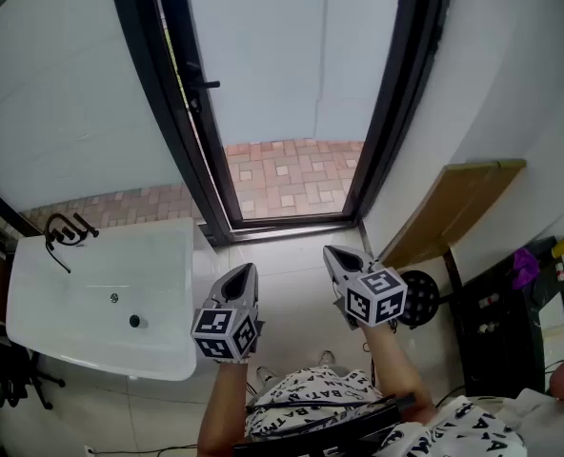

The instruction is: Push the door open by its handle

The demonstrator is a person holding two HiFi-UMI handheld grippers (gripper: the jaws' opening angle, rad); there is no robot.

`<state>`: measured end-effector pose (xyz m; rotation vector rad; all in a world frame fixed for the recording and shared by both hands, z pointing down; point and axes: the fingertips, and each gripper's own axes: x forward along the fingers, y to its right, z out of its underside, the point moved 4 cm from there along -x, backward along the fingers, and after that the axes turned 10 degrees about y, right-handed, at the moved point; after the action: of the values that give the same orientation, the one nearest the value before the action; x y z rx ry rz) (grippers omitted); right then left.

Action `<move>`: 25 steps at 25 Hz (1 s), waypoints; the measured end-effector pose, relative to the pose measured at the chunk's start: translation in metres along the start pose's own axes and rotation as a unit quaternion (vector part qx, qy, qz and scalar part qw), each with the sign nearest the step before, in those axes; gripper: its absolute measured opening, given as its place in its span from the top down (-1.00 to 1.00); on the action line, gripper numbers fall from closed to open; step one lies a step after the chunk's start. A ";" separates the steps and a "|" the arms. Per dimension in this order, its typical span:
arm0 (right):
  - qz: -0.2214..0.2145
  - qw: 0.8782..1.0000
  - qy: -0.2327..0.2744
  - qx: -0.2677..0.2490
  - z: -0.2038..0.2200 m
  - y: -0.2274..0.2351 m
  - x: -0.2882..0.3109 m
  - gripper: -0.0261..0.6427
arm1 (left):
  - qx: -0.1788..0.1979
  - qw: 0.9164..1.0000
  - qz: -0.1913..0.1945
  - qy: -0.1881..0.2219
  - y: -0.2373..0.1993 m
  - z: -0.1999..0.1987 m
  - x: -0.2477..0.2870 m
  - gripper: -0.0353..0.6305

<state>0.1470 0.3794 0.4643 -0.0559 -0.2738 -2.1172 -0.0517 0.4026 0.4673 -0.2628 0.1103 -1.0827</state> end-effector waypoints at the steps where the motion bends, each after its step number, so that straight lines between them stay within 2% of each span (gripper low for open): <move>1: 0.000 1.000 0.002 -0.002 -0.001 0.000 0.002 0.92 | 0.001 1.000 0.001 0.002 -0.001 -0.001 0.001 0.94; 21: -0.009 1.000 0.002 -0.002 -0.003 -0.018 0.024 0.90 | -0.005 1.000 0.008 0.000 -0.025 -0.005 -0.001 0.94; 24: -0.008 1.000 0.007 -0.012 -0.003 -0.024 0.033 0.83 | -0.007 1.000 0.011 -0.003 -0.033 -0.005 -0.003 0.94; 25: -0.014 1.000 0.007 -0.014 -0.003 -0.026 0.037 0.70 | -0.008 1.000 0.014 -0.005 -0.034 -0.005 -0.003 0.94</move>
<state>0.1051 0.3610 0.4625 -0.0531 -0.2379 -2.1480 -0.0837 0.3893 0.4716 -0.2798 0.1127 -1.0527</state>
